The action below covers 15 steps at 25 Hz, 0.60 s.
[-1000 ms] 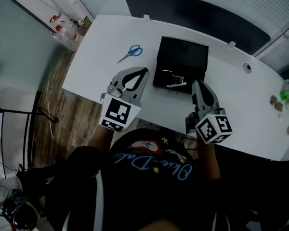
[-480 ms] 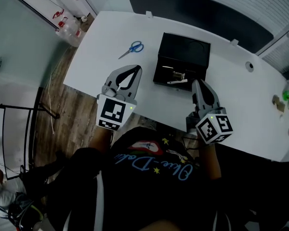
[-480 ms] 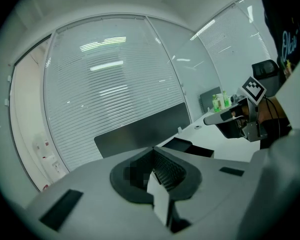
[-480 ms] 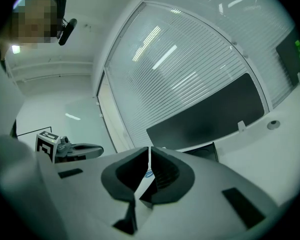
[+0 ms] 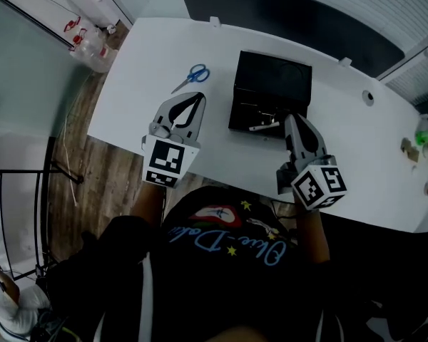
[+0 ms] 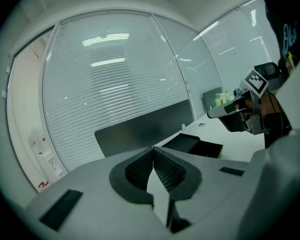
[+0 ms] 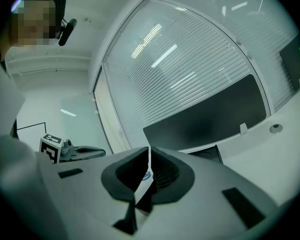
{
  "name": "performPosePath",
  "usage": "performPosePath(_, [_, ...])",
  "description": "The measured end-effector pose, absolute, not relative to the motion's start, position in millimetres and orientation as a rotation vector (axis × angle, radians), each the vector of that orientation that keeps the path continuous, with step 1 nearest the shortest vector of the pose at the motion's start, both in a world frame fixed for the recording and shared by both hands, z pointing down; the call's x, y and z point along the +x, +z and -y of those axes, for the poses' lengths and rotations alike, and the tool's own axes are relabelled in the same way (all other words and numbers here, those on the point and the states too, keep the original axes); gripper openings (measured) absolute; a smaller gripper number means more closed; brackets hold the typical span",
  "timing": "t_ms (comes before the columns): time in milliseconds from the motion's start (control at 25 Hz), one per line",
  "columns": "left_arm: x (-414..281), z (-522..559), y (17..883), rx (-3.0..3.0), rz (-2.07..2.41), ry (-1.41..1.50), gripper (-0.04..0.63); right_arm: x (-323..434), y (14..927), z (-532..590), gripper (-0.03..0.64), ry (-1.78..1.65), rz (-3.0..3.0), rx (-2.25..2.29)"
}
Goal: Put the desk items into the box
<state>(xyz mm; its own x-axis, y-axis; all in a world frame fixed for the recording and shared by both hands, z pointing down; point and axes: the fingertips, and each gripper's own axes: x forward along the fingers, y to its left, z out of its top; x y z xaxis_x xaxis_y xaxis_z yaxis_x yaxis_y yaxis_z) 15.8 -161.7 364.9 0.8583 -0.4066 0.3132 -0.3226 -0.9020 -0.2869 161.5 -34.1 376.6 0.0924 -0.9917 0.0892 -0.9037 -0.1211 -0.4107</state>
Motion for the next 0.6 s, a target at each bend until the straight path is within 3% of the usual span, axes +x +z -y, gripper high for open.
performPosePath(600, [4.7, 240.0, 398.5, -2.804, -0.482, -0.623, 0.011, 147.0, 375.1, 71.5, 0.020, -0.505, -1.810, -2.237])
